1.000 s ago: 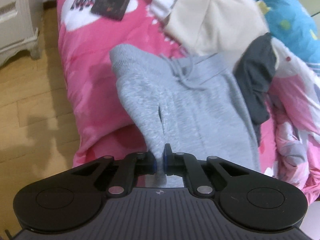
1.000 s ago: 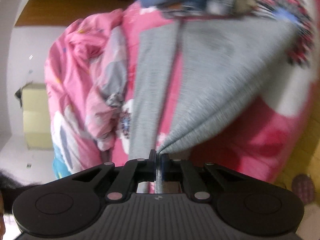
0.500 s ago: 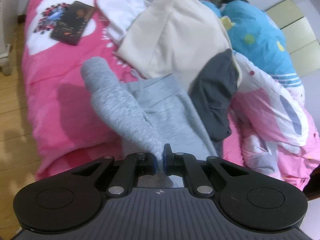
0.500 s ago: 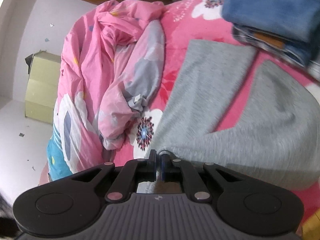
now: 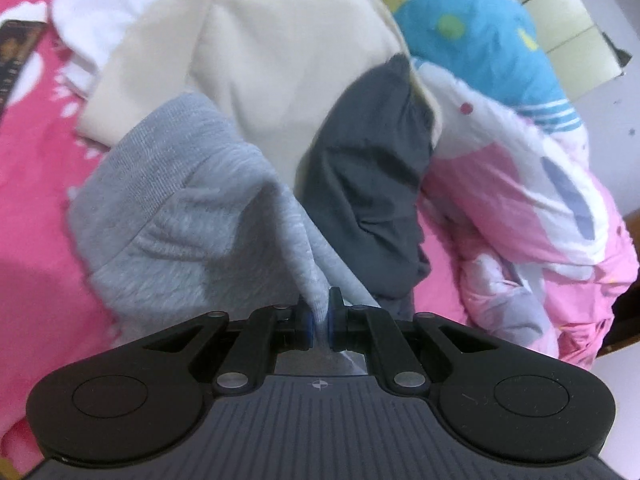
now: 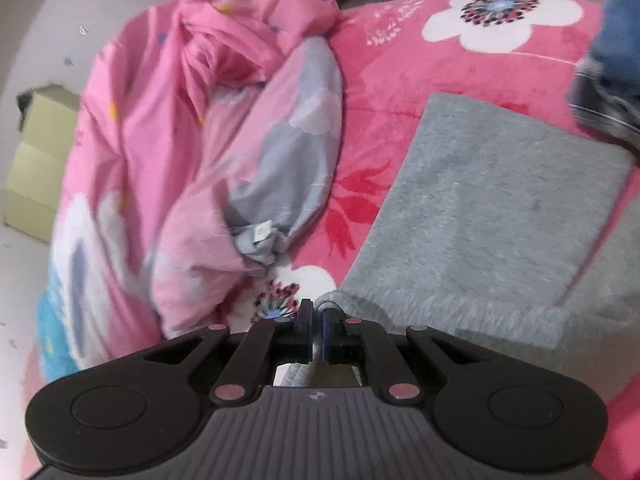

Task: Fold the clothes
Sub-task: 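Open both grippers and press the folded sweatpants flat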

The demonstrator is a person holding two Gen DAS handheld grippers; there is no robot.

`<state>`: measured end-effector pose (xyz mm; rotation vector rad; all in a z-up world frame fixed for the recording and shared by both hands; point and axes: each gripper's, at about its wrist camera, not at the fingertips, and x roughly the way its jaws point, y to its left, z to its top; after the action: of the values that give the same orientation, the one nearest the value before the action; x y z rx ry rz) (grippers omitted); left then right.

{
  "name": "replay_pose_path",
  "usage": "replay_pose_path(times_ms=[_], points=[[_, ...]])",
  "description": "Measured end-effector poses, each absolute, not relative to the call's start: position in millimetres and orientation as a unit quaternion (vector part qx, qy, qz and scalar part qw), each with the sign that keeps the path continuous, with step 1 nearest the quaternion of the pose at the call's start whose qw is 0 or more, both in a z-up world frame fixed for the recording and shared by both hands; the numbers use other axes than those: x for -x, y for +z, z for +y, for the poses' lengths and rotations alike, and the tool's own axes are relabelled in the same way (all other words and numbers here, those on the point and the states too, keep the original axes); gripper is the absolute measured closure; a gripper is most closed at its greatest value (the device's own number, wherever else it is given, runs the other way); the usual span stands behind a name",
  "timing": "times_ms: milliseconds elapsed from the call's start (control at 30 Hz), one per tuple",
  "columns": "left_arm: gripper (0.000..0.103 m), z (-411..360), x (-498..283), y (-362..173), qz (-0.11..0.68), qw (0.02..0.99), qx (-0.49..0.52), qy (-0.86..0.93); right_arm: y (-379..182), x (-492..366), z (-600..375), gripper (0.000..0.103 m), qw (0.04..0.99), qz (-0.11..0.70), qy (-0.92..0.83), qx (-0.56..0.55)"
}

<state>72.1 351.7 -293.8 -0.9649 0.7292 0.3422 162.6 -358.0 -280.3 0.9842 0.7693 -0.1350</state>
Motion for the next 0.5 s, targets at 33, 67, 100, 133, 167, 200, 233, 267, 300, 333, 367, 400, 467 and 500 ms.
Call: replay_pose_path(times_ms=[33, 67, 100, 133, 167, 200, 233, 267, 300, 333, 367, 400, 467, 500], points=[[0.098, 354, -82, -299, 0.348, 0.809, 0.446, 0.158, -285, -173, -354, 0.099, 0.81, 0.366, -0.067, -0.453], [0.096, 356, -91, -304, 0.357, 0.812, 0.436, 0.154, -291, -184, -350, 0.099, 0.809, 0.372, -0.072, -0.45], [0.094, 358, -100, -310, 0.368, 0.813, 0.425, 0.151, -300, -194, -347, 0.098, 0.802, 0.378, -0.078, -0.455], [0.09, 359, -109, -315, 0.38, 0.814, 0.412, 0.15, -311, -204, -346, 0.096, 0.792, 0.386, -0.078, -0.467], [0.083, 359, -117, -321, 0.392, 0.815, 0.399, 0.15, -327, -214, -347, 0.095, 0.772, 0.4, -0.071, -0.49], [0.081, 360, -124, -326, 0.397, 0.819, 0.387, 0.148, -343, -222, -349, 0.084, 0.748, 0.417, -0.068, -0.512], [0.078, 360, -129, -330, 0.396, 0.825, 0.377, 0.144, -359, -231, -352, 0.067, 0.723, 0.434, -0.065, -0.533], [0.076, 360, -133, -334, 0.396, 0.828, 0.371, 0.142, -373, -236, -353, 0.063, 0.704, 0.448, -0.071, -0.547], [0.074, 362, -135, -337, 0.39, 0.829, 0.375, 0.139, -378, -237, -351, 0.063, 0.7, 0.453, -0.084, -0.546], [0.069, 365, -136, -338, 0.38, 0.83, 0.385, 0.135, -378, -235, -347, 0.062, 0.704, 0.455, -0.091, -0.538], [0.063, 368, -134, -339, 0.364, 0.832, 0.397, 0.13, -377, -233, -343, 0.06, 0.708, 0.455, -0.093, -0.533], [0.059, 371, -133, -338, 0.347, 0.834, 0.41, 0.126, -374, -230, -338, 0.052, 0.712, 0.453, -0.088, -0.53], [0.052, 378, -135, -338, 0.333, 0.829, 0.432, 0.122, -362, -218, -326, 0.05, 0.723, 0.453, -0.083, -0.514], [0.052, 380, -136, -339, 0.332, 0.825, 0.441, 0.12, -355, -212, -320, 0.05, 0.729, 0.455, -0.078, -0.506]])
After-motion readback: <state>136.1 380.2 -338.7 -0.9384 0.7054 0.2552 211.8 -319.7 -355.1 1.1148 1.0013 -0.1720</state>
